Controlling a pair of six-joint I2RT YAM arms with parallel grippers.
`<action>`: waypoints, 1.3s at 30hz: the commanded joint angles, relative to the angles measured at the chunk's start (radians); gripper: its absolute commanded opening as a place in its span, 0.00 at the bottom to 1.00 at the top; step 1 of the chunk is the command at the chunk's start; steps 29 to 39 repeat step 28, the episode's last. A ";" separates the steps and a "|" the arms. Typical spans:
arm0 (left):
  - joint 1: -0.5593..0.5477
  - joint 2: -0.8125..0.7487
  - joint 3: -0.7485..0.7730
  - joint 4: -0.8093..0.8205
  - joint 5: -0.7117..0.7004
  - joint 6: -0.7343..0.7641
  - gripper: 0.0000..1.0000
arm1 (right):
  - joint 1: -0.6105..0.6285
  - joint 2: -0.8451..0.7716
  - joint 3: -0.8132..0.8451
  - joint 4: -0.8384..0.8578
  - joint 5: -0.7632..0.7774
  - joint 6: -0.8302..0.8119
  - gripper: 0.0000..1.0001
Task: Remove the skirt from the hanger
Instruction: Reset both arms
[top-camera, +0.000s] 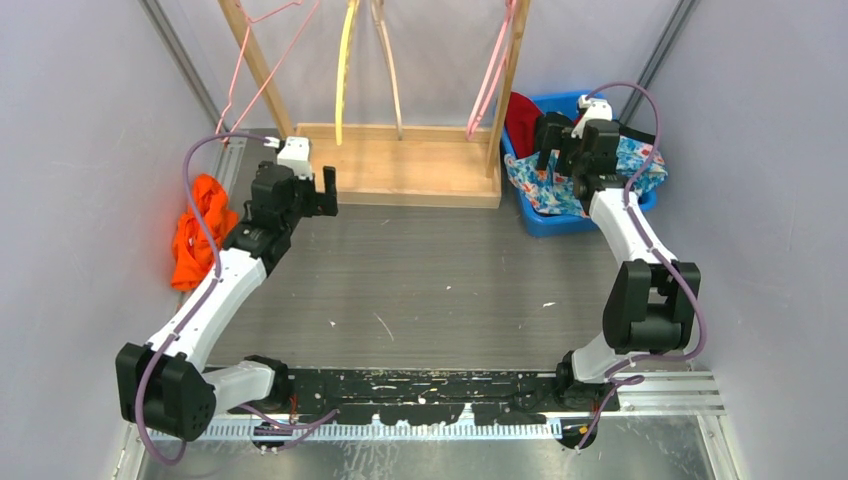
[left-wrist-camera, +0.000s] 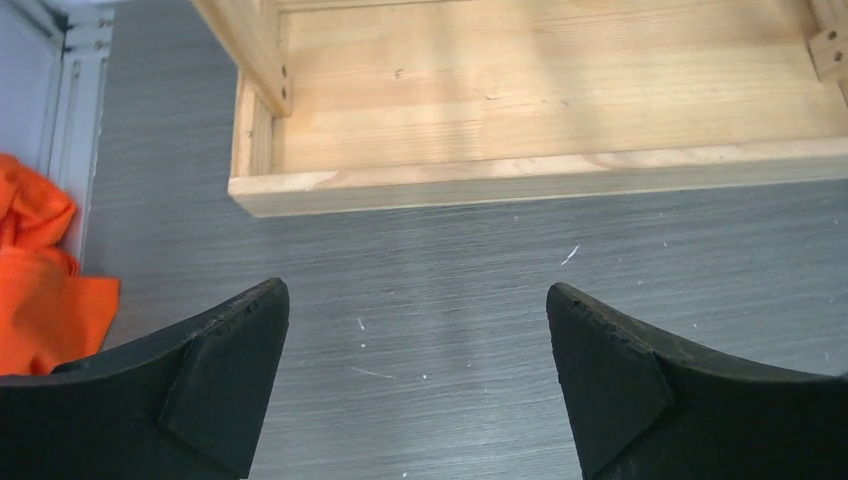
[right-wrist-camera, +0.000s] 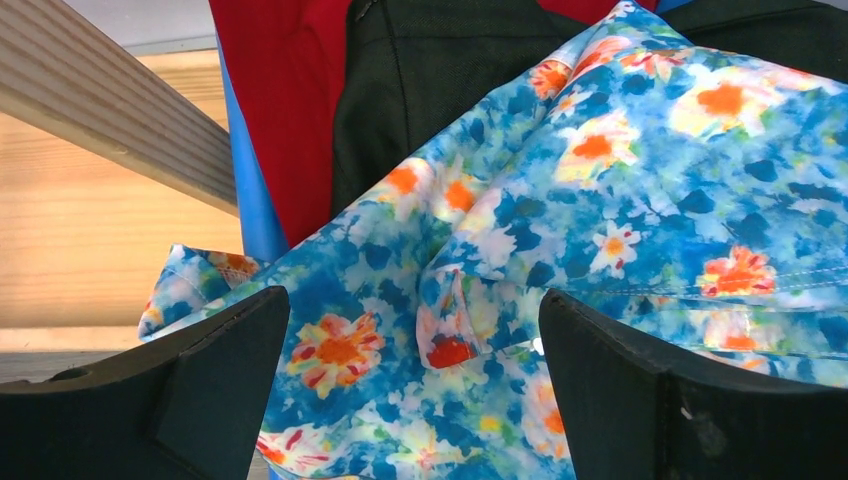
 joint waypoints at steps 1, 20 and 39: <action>0.004 -0.007 0.031 -0.003 -0.136 -0.114 0.99 | -0.004 0.010 0.057 0.046 -0.010 0.015 1.00; -0.017 0.031 0.080 -0.043 -0.394 -0.076 0.99 | -0.004 0.039 0.071 0.040 0.001 0.014 1.00; -0.018 0.045 0.068 -0.014 -0.380 -0.042 1.00 | -0.004 0.034 0.069 0.037 0.009 0.010 1.00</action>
